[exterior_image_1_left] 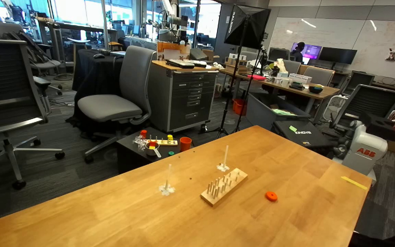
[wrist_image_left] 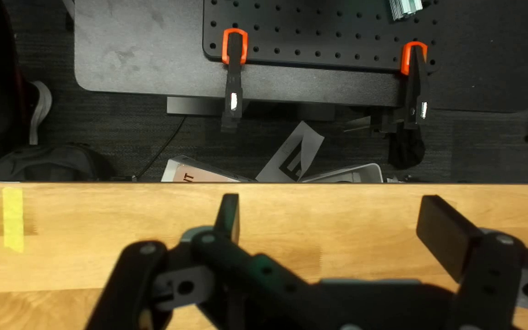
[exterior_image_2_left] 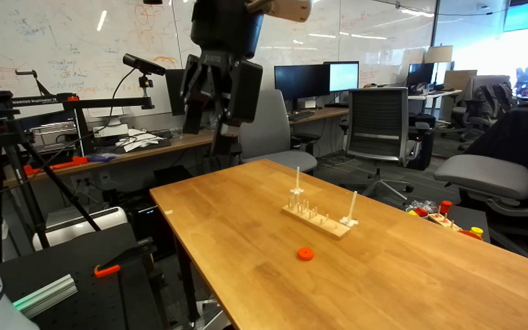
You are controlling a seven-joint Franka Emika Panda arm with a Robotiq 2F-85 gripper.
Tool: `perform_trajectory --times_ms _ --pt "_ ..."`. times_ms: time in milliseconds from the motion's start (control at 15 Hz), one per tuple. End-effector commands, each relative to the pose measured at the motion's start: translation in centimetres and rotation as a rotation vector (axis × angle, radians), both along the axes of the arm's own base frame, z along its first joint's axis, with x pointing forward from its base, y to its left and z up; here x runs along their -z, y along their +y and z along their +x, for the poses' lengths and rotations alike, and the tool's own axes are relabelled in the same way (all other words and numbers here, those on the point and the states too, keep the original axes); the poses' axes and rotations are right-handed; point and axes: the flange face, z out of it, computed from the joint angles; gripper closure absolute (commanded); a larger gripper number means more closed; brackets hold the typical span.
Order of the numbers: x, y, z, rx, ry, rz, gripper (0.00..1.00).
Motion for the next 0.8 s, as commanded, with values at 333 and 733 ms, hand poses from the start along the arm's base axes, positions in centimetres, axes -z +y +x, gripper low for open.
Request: perform_trajectory --times_ms 333,733 --pt "-0.8 -1.5 6.8 0.103 -0.191 -0.086 0.0" --pt "2.4 -1.0 16.5 0.168 -0.262 -0.146 0.0"
